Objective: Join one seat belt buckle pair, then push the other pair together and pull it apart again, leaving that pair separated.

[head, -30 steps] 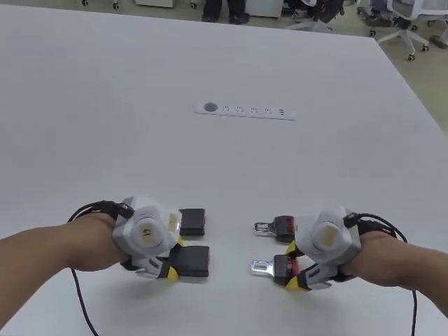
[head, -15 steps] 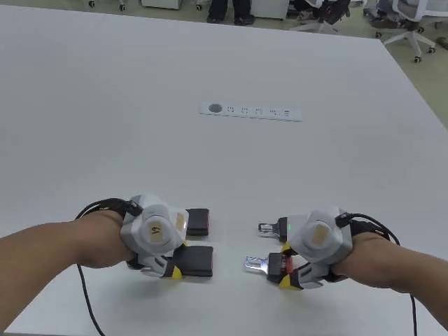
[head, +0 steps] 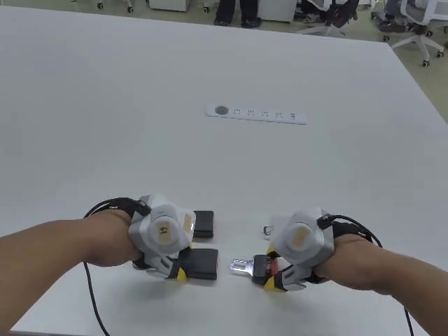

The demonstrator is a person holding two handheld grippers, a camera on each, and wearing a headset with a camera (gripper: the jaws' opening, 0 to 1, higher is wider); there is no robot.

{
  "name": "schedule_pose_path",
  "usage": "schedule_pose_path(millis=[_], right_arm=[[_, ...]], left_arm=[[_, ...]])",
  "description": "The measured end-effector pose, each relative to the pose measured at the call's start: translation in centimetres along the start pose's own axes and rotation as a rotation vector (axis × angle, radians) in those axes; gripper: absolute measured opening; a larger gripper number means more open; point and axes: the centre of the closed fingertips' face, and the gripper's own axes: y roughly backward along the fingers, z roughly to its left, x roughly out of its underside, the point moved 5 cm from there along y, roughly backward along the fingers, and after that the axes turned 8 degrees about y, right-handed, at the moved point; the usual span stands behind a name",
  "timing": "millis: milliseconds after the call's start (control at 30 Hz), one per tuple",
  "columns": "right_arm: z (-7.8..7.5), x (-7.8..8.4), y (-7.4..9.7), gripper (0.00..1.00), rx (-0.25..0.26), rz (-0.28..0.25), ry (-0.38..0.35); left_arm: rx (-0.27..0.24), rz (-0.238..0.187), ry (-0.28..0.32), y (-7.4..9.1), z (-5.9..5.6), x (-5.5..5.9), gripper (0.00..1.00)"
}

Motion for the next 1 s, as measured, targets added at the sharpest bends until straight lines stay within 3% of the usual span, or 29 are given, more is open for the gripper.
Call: schedule_pose_path(millis=[267,567,733,1000], right_arm=[[-0.4,-1.9,-1.1,0.32,0.003,-0.007,0.013],[-0.1,-2.6,-1.3,0.32,0.010,0.007,0.071],[-0.3,-3.2,-1.5,0.32,0.001,-0.024,0.043],[-0.4,-3.3,-1.7,0.30,-0.016,-0.002,0.063]], left_arm=[[-0.002,0.011,0.002,0.0,0.0,0.0,0.32],[-0.004,0.018,0.006,-0.1,0.1,0.1,0.32],[-0.007,0.011,0.003,0.1,-0.1,0.2,0.32],[-0.001,0.017,0.001,0.1,-0.1,0.0,0.31]])
